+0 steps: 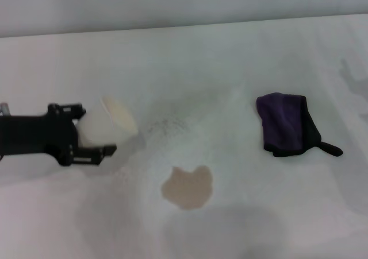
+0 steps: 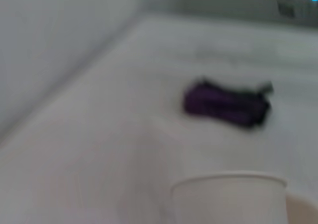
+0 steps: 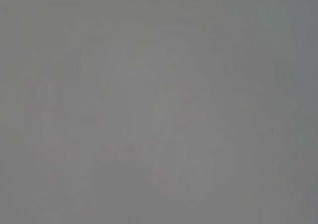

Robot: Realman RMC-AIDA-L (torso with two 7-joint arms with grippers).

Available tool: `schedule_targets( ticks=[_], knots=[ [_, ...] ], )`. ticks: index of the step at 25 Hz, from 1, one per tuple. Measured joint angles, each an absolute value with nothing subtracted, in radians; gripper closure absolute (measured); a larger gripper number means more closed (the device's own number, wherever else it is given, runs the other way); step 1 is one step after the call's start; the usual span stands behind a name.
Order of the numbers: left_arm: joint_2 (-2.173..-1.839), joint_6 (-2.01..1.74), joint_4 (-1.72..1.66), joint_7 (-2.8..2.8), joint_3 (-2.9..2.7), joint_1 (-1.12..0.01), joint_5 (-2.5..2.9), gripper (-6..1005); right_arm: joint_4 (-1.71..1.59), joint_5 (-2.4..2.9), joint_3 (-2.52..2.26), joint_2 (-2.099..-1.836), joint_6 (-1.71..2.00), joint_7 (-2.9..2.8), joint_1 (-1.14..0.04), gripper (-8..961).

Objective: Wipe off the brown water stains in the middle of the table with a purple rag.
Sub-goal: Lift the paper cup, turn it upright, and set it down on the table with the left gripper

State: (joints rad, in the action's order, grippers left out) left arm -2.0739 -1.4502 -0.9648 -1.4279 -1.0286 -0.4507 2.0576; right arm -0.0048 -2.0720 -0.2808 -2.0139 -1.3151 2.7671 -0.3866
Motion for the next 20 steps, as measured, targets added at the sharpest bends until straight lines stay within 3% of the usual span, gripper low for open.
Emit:
schedule_targets(
  ticks=[20],
  knots=[
    [-2.077,-1.431,-0.303,-0.688,-0.971,-0.37,1.35,186,-0.103,-2.068,-0.473,-2.013,-1.306,2.763,-0.384,82]
  ],
)
